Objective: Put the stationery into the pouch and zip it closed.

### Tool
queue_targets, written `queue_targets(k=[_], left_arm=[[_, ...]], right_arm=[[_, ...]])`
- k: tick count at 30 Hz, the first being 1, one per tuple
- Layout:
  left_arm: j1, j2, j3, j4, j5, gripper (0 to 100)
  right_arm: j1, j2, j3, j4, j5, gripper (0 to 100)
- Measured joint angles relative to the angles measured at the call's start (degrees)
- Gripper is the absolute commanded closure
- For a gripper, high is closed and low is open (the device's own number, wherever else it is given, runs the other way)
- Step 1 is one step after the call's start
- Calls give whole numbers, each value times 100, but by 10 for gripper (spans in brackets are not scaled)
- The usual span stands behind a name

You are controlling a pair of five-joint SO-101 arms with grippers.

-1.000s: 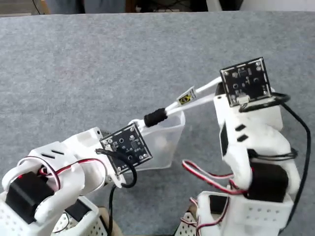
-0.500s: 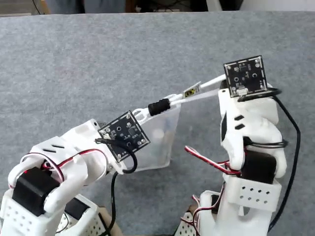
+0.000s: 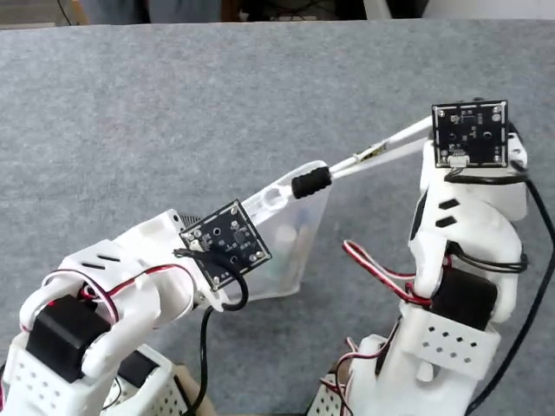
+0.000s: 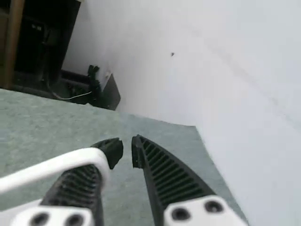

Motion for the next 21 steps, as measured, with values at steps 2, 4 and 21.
queue_targets(k=[2,4,21], left_arm=[[0,9,0,-9,0,975],[-185,-44,255,158,62,975],[-413,-35,747,-211,62,973]], right_arm=[[141,0,9,-158,0,986],[712,105,26,-501,26,986],[2004,1354,62,-1363,35,986]])
